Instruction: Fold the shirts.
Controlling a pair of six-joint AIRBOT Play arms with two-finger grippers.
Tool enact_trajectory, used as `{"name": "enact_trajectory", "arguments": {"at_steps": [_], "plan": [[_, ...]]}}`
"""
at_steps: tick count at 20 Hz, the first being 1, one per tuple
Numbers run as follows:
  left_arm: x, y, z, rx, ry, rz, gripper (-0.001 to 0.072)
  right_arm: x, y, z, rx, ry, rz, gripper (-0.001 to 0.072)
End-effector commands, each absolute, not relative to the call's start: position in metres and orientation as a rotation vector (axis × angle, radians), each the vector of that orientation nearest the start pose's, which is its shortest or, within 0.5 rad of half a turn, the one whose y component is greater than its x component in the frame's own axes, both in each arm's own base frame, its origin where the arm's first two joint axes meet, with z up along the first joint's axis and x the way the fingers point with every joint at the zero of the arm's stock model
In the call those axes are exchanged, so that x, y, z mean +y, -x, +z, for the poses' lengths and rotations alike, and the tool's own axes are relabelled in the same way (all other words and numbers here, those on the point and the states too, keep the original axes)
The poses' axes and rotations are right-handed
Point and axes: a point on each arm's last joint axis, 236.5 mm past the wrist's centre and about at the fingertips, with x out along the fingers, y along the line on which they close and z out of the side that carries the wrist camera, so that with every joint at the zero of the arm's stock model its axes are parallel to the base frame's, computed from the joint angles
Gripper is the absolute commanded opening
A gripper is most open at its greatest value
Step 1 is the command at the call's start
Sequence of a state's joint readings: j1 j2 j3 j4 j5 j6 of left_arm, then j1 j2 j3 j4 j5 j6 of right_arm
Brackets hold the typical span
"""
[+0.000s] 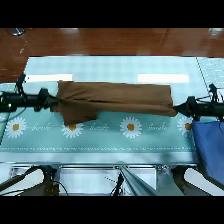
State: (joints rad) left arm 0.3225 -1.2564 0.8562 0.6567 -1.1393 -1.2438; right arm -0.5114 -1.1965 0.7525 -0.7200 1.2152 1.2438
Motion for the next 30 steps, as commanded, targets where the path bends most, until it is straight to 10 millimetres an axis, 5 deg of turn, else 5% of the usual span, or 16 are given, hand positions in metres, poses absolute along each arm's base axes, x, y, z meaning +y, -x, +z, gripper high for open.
{"name": "enact_trajectory", "arguments": {"at_steps": [1,5,12,13,14,15,17,19,21,23,26,30], "plan": [[-0.072,-0.423,0.013,1.142,0.886,-0.342,0.0024,0.018,-0.37,-0.014,1.188,-0.905,0.244,0.0026],[-0.075,-0.474,0.004,1.194,0.949,-0.337,0.0023,0.009,-0.42,-0.02,1.174,-0.926,0.21,0.0026],[-0.059,-0.505,-0.046,1.244,0.937,-0.276,0.0028,0.013,-0.466,-0.06,1.157,-0.968,0.174,0.0029],[-0.058,-0.509,-0.048,1.234,0.934,-0.272,0.0164,0.01,-0.471,-0.064,1.144,-0.977,0.16,0.0141],[-0.057,-0.509,-0.046,1.227,0.907,-0.293,0.0557,0.01,-0.473,-0.065,1.137,-0.99,0.155,0.0523],[-0.053,-0.507,-0.038,1.222,0.865,-0.335,0.0706,0.004,-0.473,-0.062,1.129,-0.989,0.161,0.062],[-0.02,-0.498,-0.023,1.263,0.82,-0.319,0.0706,-0.016,-0.466,-0.047,1.139,-0.984,0.191,0.062],[0.044,-0.464,-0.023,1.39,0.783,-0.134,0.0705,-0.043,-0.448,-0.035,1.177,-1.001,0.211,0.062],[0.103,-0.424,-0.022,1.45,0.714,0.062,0.0706,-0.063,-0.42,-0.046,1.255,-0.987,0.186,0.0619],[0.127,-0.406,-0.015,1.368,0.703,0.158,0.0706,-0.075,-0.4,-0.069,1.338,-0.929,0.108,0.0619],[0.105,-0.408,0.005,1.08,0.708,0.161,0.0705,-0.063,-0.403,-0.088,1.345,-0.93,0.091,0.0619],[0.01,-0.379,0.008,1.001,0.684,-0.05,0.0705,-0.011,-0.424,-0.095,1.342,-0.967,0.213,0.0619]]}}
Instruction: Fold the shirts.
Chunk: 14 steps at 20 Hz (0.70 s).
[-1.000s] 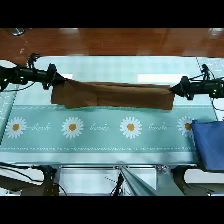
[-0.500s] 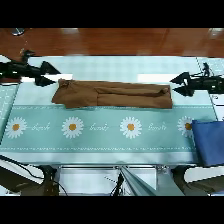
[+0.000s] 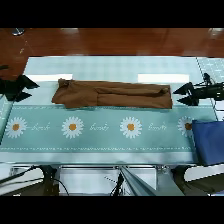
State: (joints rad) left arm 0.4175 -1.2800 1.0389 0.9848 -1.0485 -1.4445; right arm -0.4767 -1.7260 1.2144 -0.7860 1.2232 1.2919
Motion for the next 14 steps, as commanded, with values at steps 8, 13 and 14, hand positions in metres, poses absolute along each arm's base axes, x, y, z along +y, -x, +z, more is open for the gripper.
{"name": "enact_trajectory", "arguments": {"at_steps": [8,13,14], "plan": [[-0.143,-0.365,0.023,1.083,0.591,-0.444,0.0033,0.032,-0.404,-0.044,1.381,-0.785,0.365,0.0027],[-0.248,-0.375,0.024,1.058,0.335,-0.617,0.0019,0.031,-0.345,0.066,1.185,-0.505,0.32,0.0026],[-0.263,-0.383,0.017,1.06,0.256,-0.571,0.002,0.031,-0.329,0.08,1.151,-0.479,0.29,0.0026]]}}
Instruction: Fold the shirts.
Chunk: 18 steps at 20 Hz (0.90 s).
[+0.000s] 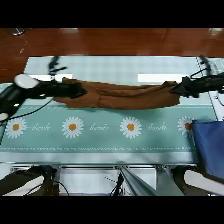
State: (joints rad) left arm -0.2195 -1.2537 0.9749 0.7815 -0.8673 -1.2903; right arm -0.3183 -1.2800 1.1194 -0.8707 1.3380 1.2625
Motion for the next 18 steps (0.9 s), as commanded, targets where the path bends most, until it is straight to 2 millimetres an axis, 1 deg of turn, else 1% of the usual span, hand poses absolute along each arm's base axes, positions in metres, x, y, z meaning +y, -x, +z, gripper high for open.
{"name": "enact_trajectory", "arguments": {"at_steps": [1,2,3,4,5,6,7,9,11,12,13,14,15,16,18], "plan": [[-0.282,-0.391,0.013,1.057,0.182,-0.548,0.002,0.034,-0.312,0.094,1.12,-0.468,0.271,0.0026],[-0.306,-0.395,0.009,1.064,0.125,-0.552,0.002,0.039,-0.296,0.105,1.091,-0.463,0.267,0.0027],[-0.336,-0.393,0.004,1.094,0.099,-0.588,0.0021,0.045,-0.283,0.117,1.055,-0.464,0.266,0.0027],[-0.365,-0.385,-0.004,1.138,0.087,-0.636,0.0021,0.049,-0.272,0.127,1.022,-0.465,0.26,0.0027],[-0.397,-0.372,-0.014,1.2,0.088,-0.692,0.0022,0.053,-0.262,0.137,0.99,-0.463,0.255,0.0027],[-0.422,-0.357,-0.023,1.251,0.088,-0.74,0.0022,0.056,-0.254,0.146,0.966,-0.464,0.25,0.0026],[-0.447,-0.341,-0.031,1.295,0.095,-0.787,0.0022,0.058,-0.247,0.153,0.942,-0.462,0.247,0.0026],[-0.495,-0.297,-0.045,1.391,0.138,-0.888,0.0022,0.061,-0.239,0.16,0.921,-0.465,0.244,0.0026],[-0.529,-0.247,-0.054,1.468,0.173,-0.989,0.0022,0.064,-0.236,0.161,0.927,-0.475,0.254,0.0026],[-0.54,-0.224,-0.056,1.494,0.164,-1.046,0.0023,0.065,-0.237,0.162,0.925,-0.477,0.257,0.0026],[-0.546,-0.205,-0.058,1.515,0.148,-1.082,0.0023,0.065,-0.237,0.162,0.924,-0.477,0.256,0.0026],[-0.549,-0.198,-0.058,1.52,0.136,-1.095,0.0023,0.065,-0.237,0.162,0.924,-0.475,0.256,0.0026],[-0.547,-0.199,-0.054,1.518,0.138,-1.098,0.0023,0.065,-0.237,0.162,0.924,-0.474,0.257,0.0027],[-0.543,-0.209,-0.048,1.513,0.149,-1.093,0.0023,0.065,-0.237,0.162,0.923,-0.472,0.258,0.0027],[-0.521,-0.251,-0.027,1.492,0.197,-1.061,0.0023,0.065,-0.237,0.162,0.923,-0.474,0.26,0.0026]]}}
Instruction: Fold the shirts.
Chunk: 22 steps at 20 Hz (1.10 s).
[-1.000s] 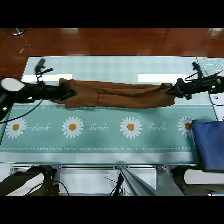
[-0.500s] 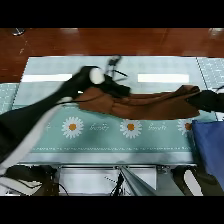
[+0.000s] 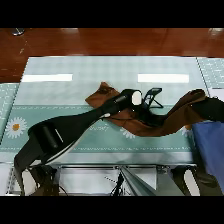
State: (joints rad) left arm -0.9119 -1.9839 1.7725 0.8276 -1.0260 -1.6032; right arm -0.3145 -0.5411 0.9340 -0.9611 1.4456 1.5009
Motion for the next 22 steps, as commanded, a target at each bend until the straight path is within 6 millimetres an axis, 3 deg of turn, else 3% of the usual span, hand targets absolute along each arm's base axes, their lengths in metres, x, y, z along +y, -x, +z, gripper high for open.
{"name": "enact_trajectory", "arguments": {"at_steps": [1,4,7,9,10,12,14,16,19,21,22], "plan": [[-0.503,-0.28,-0.012,1.465,0.237,-1.029,0.0023,0.067,-0.237,0.163,0.919,-0.481,0.268,0.0026],[-0.419,-0.364,0.043,1.37,0.343,-0.917,0.0023,0.085,-0.246,0.169,0.923,-0.542,0.355,0.0026],[-0.29,-0.423,0.106,1.218,0.287,-0.719,0.0023,0.122,-0.268,0.172,0.929,-0.573,0.492,0.0026],[-0.202,-0.435,0.151,1.082,0.19,-0.574,0.0023,0.163,-0.285,0.169,0.95,-0.523,0.602,0.0026],[-0.164,-0.431,0.174,1.02,0.192,-0.496,0.0023,0.188,-0.295,0.165,0.965,-0.494,0.65,0.0026],[-0.113,-0.407,0.211,0.89,0.205,-0.404,0.0023,0.237,-0.322,0.154,0.994,-0.451,0.718,0.0026],[-0.088,-0.37,0.229,0.774,0.216,-0.344,0.0023,0.284,-0.351,0.132,1.042,-0.432,0.762,0.0027],[-0.083,-0.329,0.215,0.741,0.227,-0.324,0.0023,0.324,-0.379,0.098,1.104,-0.429,0.773,0.0026],[-0.104,-0.28,0.161,0.774,0.334,-0.376,0.0023,0.36,-0.413,0.045,1.194,-0.459,0.756,0.0027],[-0.119,-0.258,0.121,0.839,0.431,-0.412,0.0023,0.377,-0.428,0.025,1.22,-0.522,0.755,0.0027],[-0.123,-0.251,0.101,0.88,0.463,-0.415,0.0023,0.383,-0.433,0.019,1.23,-0.548,0.759,0.0133]]}}
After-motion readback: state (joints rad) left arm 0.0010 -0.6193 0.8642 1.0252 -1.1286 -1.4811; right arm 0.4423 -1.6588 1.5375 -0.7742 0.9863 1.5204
